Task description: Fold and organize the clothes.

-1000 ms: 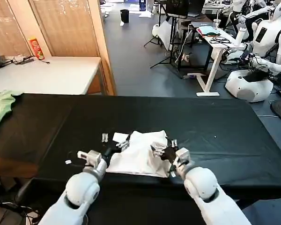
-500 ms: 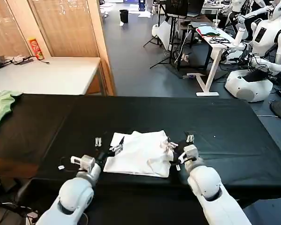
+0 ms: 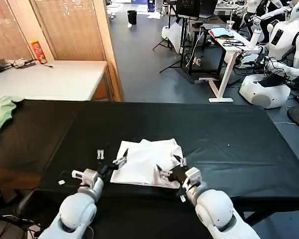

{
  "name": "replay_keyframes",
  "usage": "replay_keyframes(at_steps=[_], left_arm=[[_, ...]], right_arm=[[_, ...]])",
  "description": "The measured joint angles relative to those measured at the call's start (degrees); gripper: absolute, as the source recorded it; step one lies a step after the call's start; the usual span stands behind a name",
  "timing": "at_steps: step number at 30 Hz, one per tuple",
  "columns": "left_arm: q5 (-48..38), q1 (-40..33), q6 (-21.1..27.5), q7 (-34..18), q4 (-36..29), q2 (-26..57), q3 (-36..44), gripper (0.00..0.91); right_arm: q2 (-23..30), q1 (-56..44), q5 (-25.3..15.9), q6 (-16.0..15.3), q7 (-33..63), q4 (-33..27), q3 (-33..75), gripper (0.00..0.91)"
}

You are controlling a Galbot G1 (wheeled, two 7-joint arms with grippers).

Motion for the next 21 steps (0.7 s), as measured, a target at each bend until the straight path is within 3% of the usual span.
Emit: replay_keyframes(at_steps=[9,14,16,21], left_arm=[[0.14,0.09,-0.42,0.02,0.37,-0.04,-0.3,0.878],[0.09,-0.13,-1.21,0.15,1.49,0.14,-0.45,0.878],[-0.01,-0.12,-1.49,0.28,1.89,0.13,-0.51,0.878],[-0.27,0.35,-2.21,0.69,2.3,-0.09,-1.29,0.878]], right_arm=[[-0.41,-5.51,-5.7,-3.73,4.5,4.01,3.21,0.878],[0.16,-11.41,-9.98,-4.02,7.54,7.54,7.09,0.878],[0.76,-13.45,-9.78,-3.52,8.79,8.78,8.82,0.878],[1.89,-15.29,-4.66,0.71,8.98,11.48,11.44,0.878]])
